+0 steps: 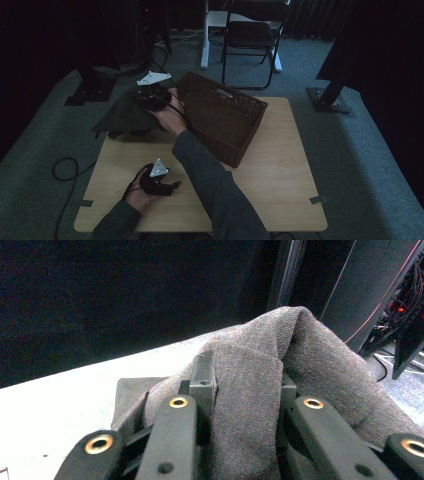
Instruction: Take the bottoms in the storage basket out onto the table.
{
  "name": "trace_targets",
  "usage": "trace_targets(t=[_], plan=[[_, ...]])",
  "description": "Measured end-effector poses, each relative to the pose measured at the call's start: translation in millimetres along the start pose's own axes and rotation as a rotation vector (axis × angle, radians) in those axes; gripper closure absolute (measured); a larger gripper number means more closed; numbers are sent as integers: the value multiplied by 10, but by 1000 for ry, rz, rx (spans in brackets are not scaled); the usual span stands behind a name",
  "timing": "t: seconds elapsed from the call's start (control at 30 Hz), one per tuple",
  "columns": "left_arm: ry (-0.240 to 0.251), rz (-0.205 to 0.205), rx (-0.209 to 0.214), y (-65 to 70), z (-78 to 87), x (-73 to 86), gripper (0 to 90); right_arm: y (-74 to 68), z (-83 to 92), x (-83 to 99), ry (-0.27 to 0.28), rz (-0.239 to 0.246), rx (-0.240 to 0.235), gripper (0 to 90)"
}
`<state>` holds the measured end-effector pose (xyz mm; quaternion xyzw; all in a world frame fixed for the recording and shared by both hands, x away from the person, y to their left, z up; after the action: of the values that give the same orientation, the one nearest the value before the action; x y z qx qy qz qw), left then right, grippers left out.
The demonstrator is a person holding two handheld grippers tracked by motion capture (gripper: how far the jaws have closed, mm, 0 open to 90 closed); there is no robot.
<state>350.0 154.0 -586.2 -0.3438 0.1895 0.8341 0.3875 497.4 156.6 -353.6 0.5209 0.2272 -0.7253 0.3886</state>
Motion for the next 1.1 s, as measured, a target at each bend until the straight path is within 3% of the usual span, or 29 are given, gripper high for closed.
trace_targets(t=[0.43, 0.57, 1.1], plan=[[-2, -2, 1, -2, 0, 0, 299, -61, -49, 53, -4, 8, -24, 730], [4, 5, 3, 3, -5, -4, 297, -100, -88, 112, -21, 26, -28, 729], [3, 0, -1, -3, -8, -8, 294, -158, -247, 391, -66, 11, -53, 728]])
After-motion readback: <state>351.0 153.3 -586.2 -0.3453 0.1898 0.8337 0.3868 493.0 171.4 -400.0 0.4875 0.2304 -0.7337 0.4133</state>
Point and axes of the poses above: each handheld gripper's, and its own axes: z roughly backward along the jaws, x roughly out of its underside, y roughly to its right, the point moved 6 cm from there along -z, roughly forward along the jaws, and after that the axes turned 5 degrees about x, right-handed, at the moved point
